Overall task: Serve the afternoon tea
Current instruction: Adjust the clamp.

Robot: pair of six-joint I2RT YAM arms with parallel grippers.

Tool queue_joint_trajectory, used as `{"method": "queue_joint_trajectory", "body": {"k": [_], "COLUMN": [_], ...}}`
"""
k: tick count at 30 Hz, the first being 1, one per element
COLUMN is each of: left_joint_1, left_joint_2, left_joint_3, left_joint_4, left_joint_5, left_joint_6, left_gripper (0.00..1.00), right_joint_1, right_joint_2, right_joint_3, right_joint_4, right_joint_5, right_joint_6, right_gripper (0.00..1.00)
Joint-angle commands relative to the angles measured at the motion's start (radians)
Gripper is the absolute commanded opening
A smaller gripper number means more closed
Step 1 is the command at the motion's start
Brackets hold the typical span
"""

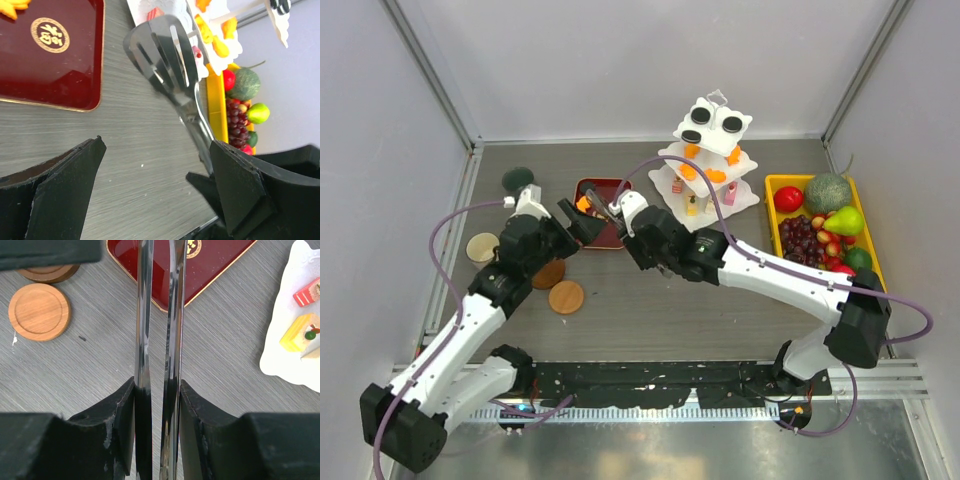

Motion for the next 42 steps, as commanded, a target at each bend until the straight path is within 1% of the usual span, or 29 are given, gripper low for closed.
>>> {"method": "queue_joint_trajectory", "body": {"k": [1,6,10,19,20,25,28,30,34,36,38,42], "left_joint_1": [-0.002,-0.002,-0.001,0.001,0.004,0.019,0.030,0.035,0.036,0.038,0.038,0.039], "left_joint_2": [0.057,0.123,0.178,0.252,0.253,0.244,0.236,0.230,0.221,0.219,0.213,0.192], "left_joint_3": [0.061,0.033,0.025,0.052,0.049,0.029,0.010,-0.007,-0.034,-0.051,-0.063,-0.074], "left_joint_4": [0.182,0.324,0.386,0.400,0.401,0.450,0.482,0.508,0.557,0.587,0.610,0.614], "left_joint_5": [0.034,0.014,0.006,0.002,0.000,0.006,0.020,0.029,0.046,0.059,0.065,0.063], "left_joint_6": [-0.139,-0.224,-0.281,-0.308,-0.308,-0.327,-0.339,-0.353,-0.370,-0.391,-0.405,-0.409], "left_gripper": [0.99,0.99,0.99,0.99,0.97,0.75,0.66,0.58,0.45,0.36,0.22,0.00], "right_joint_1": [0.008,0.009,0.011,0.011,0.009,0.009,0.008,0.009,0.009,0.008,0.009,0.008], "right_joint_2": [-0.069,-0.100,-0.124,-0.173,-0.178,-0.185,-0.199,-0.213,-0.241,-0.248,-0.250,-0.258], "right_joint_3": [-0.048,-0.087,-0.116,-0.170,-0.174,-0.193,-0.210,-0.225,-0.249,-0.259,-0.263,-0.271], "right_joint_4": [0.146,0.181,0.213,0.278,0.282,0.290,0.297,0.313,0.339,0.350,0.351,0.356], "right_joint_5": [0.013,-0.009,-0.024,-0.067,-0.067,-0.073,-0.086,-0.098,-0.115,-0.124,-0.130,-0.147], "right_joint_6": [0.021,0.021,0.013,0.016,0.019,0.021,0.028,0.033,0.044,0.047,0.053,0.062], "right_gripper": [0.40,0.40,0.40,0.40,0.40,0.40,0.41,0.41,0.41,0.42,0.44,0.49]}}
